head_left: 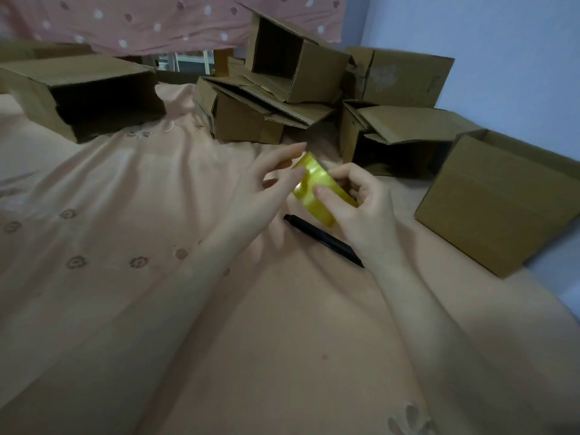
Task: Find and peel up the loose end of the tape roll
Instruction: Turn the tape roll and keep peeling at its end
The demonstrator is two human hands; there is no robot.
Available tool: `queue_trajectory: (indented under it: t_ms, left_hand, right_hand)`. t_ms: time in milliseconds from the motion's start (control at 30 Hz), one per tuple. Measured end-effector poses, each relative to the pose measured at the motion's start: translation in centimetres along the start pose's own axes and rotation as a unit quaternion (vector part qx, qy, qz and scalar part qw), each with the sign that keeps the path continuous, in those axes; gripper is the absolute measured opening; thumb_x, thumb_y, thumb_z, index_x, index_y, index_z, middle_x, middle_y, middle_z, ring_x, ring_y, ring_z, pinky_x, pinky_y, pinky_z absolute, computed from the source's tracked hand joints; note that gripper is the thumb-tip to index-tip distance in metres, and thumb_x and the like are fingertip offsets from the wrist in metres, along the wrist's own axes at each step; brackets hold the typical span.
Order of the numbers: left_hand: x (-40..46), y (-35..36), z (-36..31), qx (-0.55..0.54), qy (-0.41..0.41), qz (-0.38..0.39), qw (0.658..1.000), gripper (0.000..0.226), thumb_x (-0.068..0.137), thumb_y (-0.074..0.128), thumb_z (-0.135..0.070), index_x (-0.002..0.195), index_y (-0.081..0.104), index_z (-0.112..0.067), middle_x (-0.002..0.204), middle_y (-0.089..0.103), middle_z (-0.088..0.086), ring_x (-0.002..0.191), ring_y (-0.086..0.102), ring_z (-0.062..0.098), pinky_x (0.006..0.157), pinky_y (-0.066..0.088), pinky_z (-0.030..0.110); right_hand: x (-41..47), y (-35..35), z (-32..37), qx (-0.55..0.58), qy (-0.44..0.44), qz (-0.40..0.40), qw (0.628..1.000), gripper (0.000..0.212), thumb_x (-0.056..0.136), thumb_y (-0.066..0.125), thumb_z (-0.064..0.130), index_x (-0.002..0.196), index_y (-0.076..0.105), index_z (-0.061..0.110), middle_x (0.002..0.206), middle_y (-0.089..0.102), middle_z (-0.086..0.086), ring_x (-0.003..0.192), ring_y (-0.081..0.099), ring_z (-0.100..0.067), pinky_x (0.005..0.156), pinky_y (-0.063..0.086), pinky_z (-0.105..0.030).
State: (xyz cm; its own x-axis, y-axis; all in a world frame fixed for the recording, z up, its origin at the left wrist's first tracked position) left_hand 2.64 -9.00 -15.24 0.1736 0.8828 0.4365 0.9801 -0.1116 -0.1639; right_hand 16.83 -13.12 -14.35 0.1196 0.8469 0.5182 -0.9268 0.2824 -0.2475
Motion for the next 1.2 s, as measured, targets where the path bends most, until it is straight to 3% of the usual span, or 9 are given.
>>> queue_trajectory:
  t_ms: [100,233,400,500,567,733,900,1033,1200]
  left_hand:
    - [0.0,-0.1,-0.2,0.033,0.036,-0.012,0.999,0.025,0.090,0.060,-0.028,0.114,0.063,-0.036,0.123,0.061,-0.006,0.116,0.054,0.002,0.098,0.048,0.029]
    - [-0.1,-0.2,-0.8,0.049,0.083,-0.043,0.994,0.024,0.089,0.063,-0.023,0.112,0.067,-0.023,0.119,0.064,-0.004,0.112,0.056,0.000,0.091,0.048,0.019]
    - [0.0,-0.5,-0.7,0.026,0.085,-0.080,0.993,0.013,0.085,0.067,-0.026,0.098,0.072,-0.028,0.106,0.070,-0.004,0.103,0.063,0.010,0.085,0.054,0.038]
    - [0.0,-0.6,-1.0,-0.027,0.072,-0.088,0.993,0.009,0.084,0.068,-0.012,0.088,0.071,-0.020,0.087,0.071,-0.012,0.087,0.064,0.000,0.074,0.051,0.017]
    - [0.1,-0.7,-1.0,-0.029,0.063,-0.089,0.994,0.010,0.085,0.067,-0.009,0.086,0.069,-0.019,0.076,0.069,-0.022,0.080,0.062,-0.006,0.070,0.047,0.010]
    - [0.4,-0.8,-0.2,0.048,0.074,-0.089,0.992,0.004,0.090,0.060,-0.014,0.087,0.063,-0.015,0.083,0.060,-0.013,0.079,0.057,0.001,0.069,0.044,0.012]
    - [-0.2,-0.6,-1.3,0.150,0.170,-0.109,0.968,0.006,0.091,0.052,-0.010,0.087,0.054,-0.014,0.084,0.051,-0.014,0.081,0.051,-0.007,0.072,0.041,0.009]
    - [-0.4,-0.7,-1.8,0.202,0.201,-0.111,0.952,0.011,0.093,0.048,-0.008,0.088,0.056,-0.003,0.084,0.052,-0.001,0.078,0.047,-0.012,0.070,0.041,0.012]
    - [-0.9,-0.6,-3.1,0.270,0.235,-0.120,0.926,0.008,0.089,0.050,0.006,0.084,0.056,0.005,0.076,0.050,0.003,0.076,0.045,-0.018,0.070,0.033,0.000]
  right_hand:
    - [0.0,0.1,-0.1,-0.011,-0.008,0.005,1.000,0.005,0.080,0.067,0.009,0.084,0.066,0.007,0.081,0.066,-0.006,0.075,0.059,-0.012,0.067,0.047,-0.022]
    - [0.1,0.1,-0.2,-0.028,-0.014,0.003,0.999,0.008,0.080,0.068,0.012,0.086,0.067,0.007,0.083,0.066,-0.005,0.076,0.059,-0.009,0.068,0.047,-0.020]
    - [0.0,0.2,-0.1,-0.038,-0.018,0.005,0.999,0.007,0.080,0.069,0.014,0.085,0.066,0.012,0.081,0.065,0.004,0.077,0.059,-0.006,0.068,0.048,-0.020]
    - [-0.1,0.3,0.0,-0.051,-0.028,0.008,0.998,0.008,0.080,0.070,0.016,0.086,0.066,0.012,0.082,0.065,0.003,0.079,0.059,-0.008,0.069,0.048,-0.021]
    - [-0.1,0.4,0.1,-0.056,-0.034,0.014,0.998,0.009,0.080,0.070,0.016,0.087,0.066,0.012,0.082,0.065,0.003,0.080,0.059,-0.008,0.069,0.047,-0.019]
    - [-0.3,0.5,0.5,-0.070,-0.047,0.028,0.996,0.009,0.081,0.069,0.016,0.089,0.066,0.013,0.083,0.062,0.010,0.084,0.057,-0.006,0.070,0.046,-0.018]
    - [-0.4,0.8,0.7,-0.062,-0.050,0.034,0.996,0.008,0.081,0.069,0.011,0.087,0.065,0.010,0.080,0.061,0.010,0.081,0.057,-0.005,0.069,0.046,-0.018]
    - [-0.3,0.7,0.9,-0.052,-0.043,0.034,0.997,0.008,0.081,0.069,0.013,0.086,0.065,0.011,0.080,0.063,0.004,0.079,0.058,-0.013,0.073,0.050,-0.030]
    - [-0.2,0.6,0.7,-0.035,-0.023,0.041,0.998,0.008,0.083,0.068,0.014,0.089,0.067,0.009,0.083,0.066,0.000,0.082,0.060,-0.017,0.076,0.051,-0.040]
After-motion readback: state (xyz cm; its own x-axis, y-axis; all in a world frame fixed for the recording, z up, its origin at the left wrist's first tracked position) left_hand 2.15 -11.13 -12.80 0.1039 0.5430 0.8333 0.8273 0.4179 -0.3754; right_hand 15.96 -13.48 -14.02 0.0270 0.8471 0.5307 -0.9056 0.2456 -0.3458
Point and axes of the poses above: each hand's wrist, its own x-axis towards the middle knuckle, its own y-axis out of the palm, z = x × y, the point moved 5 cm from there along x, towards the middle knuckle
